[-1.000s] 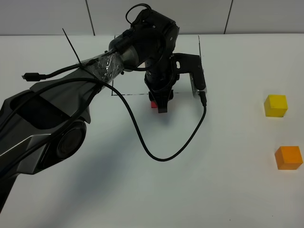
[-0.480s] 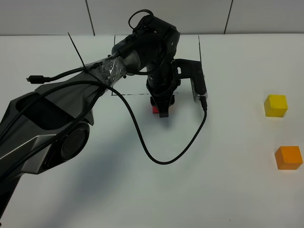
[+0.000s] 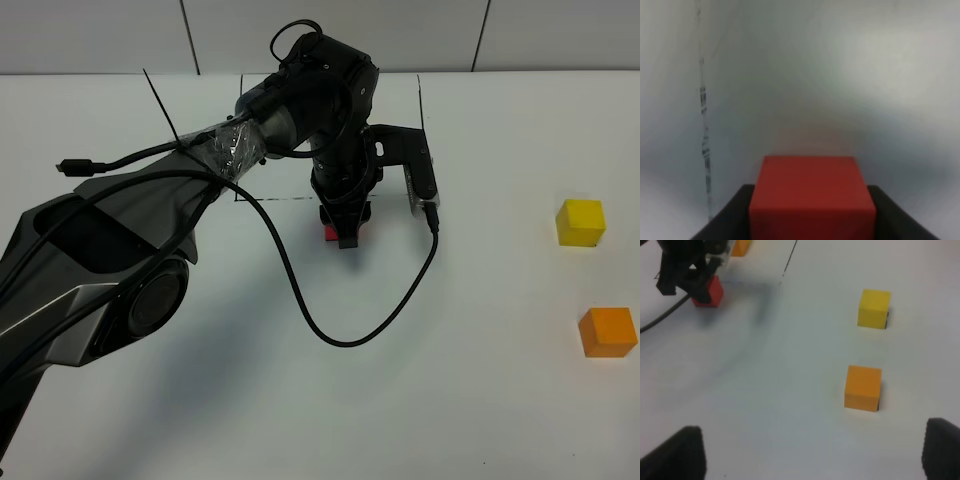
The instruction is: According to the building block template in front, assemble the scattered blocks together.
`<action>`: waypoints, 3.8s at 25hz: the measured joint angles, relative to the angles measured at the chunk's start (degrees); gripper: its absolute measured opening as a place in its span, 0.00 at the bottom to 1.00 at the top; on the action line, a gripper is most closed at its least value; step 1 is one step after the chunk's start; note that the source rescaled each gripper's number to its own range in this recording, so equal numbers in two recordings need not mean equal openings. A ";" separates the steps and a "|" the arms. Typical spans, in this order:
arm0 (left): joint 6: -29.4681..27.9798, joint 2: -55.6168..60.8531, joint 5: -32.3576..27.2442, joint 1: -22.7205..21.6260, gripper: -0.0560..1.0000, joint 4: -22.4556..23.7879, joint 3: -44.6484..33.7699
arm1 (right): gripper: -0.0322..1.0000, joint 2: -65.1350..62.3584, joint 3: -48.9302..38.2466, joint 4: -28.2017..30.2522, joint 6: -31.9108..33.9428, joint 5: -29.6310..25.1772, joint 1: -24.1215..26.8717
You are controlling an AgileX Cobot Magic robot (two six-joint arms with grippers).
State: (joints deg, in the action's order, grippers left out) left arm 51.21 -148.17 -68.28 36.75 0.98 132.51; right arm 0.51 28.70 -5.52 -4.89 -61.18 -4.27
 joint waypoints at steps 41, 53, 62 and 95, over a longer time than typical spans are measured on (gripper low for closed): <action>-22.35 19.91 -0.05 -23.12 0.99 -6.37 -8.52 | 0.76 0.00 0.00 0.00 0.05 0.00 0.00; -25.14 40.67 2.09 -35.58 0.99 -6.38 -37.97 | 0.76 0.00 0.00 0.00 0.09 0.00 0.00; -31.95 62.62 5.90 -36.83 0.99 -4.15 -58.56 | 0.76 0.00 0.00 0.00 0.16 0.00 0.00; -43.34 137.68 7.03 -36.83 0.98 -2.91 -100.41 | 0.76 0.00 0.00 0.00 0.16 0.00 0.00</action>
State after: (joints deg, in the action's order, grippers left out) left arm 7.86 -10.49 -61.25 -0.08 -1.92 32.10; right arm 0.51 28.70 -5.52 -4.72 -61.18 -4.27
